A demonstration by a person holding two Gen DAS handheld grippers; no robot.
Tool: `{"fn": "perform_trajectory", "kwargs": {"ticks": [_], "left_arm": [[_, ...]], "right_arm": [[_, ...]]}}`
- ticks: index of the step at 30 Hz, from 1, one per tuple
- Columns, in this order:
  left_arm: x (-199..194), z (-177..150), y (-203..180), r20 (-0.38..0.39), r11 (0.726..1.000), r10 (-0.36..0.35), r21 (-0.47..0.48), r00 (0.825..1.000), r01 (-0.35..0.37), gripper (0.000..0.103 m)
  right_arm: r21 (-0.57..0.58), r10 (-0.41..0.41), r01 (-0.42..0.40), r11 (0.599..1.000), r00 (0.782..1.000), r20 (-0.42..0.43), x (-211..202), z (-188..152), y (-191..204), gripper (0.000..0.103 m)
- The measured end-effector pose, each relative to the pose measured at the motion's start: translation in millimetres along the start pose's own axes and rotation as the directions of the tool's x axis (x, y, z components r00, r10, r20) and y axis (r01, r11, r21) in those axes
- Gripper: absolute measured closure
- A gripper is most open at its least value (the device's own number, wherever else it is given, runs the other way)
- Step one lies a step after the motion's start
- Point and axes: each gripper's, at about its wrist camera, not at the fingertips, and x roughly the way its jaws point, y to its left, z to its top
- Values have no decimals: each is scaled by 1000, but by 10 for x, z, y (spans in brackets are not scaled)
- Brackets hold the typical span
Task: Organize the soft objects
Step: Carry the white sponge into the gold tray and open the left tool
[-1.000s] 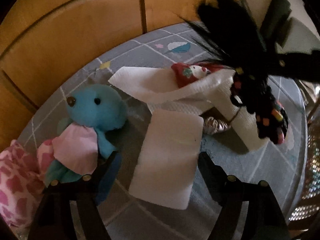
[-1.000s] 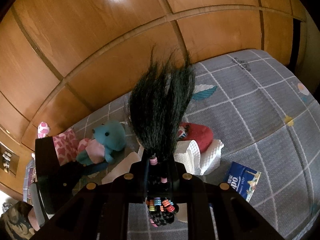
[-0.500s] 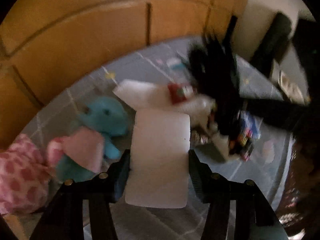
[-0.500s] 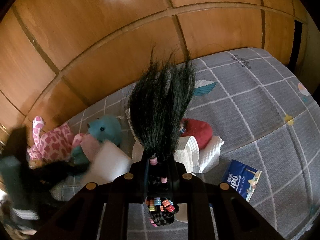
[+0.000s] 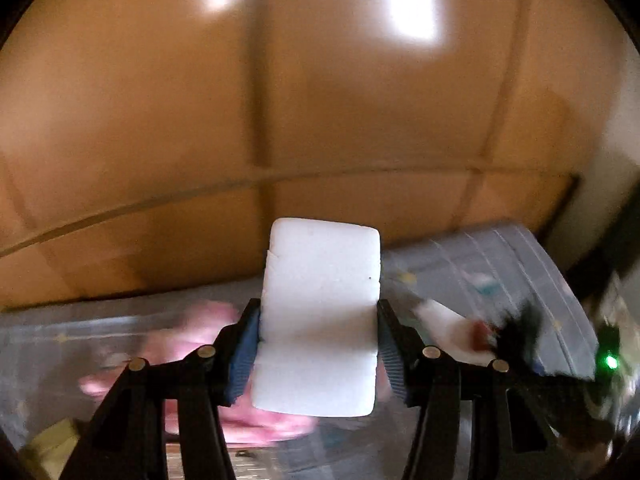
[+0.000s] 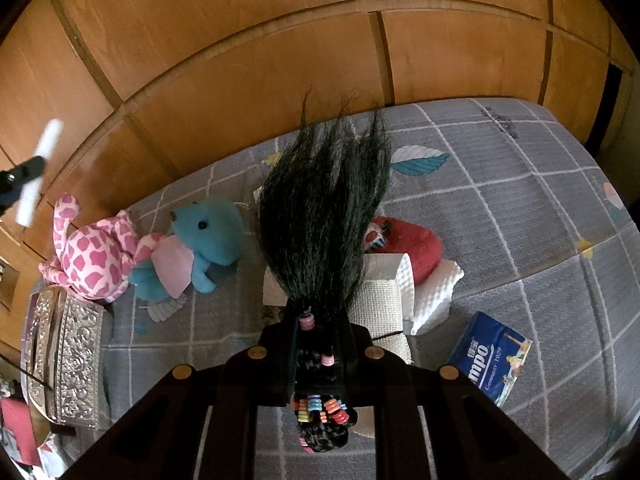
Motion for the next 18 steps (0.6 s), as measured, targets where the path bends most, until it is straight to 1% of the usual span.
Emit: {"fn": "perform_trajectory", "kwargs": {"ticks": [2,3,4,6,9,13,15,16,18], "left_arm": [[-117,52,347,24,996,64,-68,998,-63,47],[-184,53,483,29,992,82,-96,996,-79,47],[-299,35,684,40,985,110,-140,993,-104,47],[-461,-12,976,51,968,169,-196,984,-156,48],[-739,-181,1431,48,933,252,-276,967,-229,48],[-1112,-603,1939,31,882,326,-371,945,-292,48],[-1276,-850,2116,27,860,345,-409,938,-305,47],[-1400,-1031,2228,24,845,357,-434,934,-312,47],[-1536,-1330,2335,18,825,368,-467,929,-318,47]], "right_arm": [[-7,-5,5,1000,1000,-1,14,3,11,89],[-11,-9,9,1000,1000,-2,19,4,24,89],[-16,-12,12,1000,1000,-2,23,5,37,89],[-28,-16,16,999,1000,-2,27,1,50,89],[-52,-29,29,998,1000,-3,46,-15,96,89],[-88,-46,45,995,999,-3,58,-40,146,89],[-107,-55,55,993,998,-3,72,-53,177,89],[-116,-60,59,992,998,-5,82,-58,191,89],[-131,-69,68,989,998,-5,92,-71,212,89]]}}
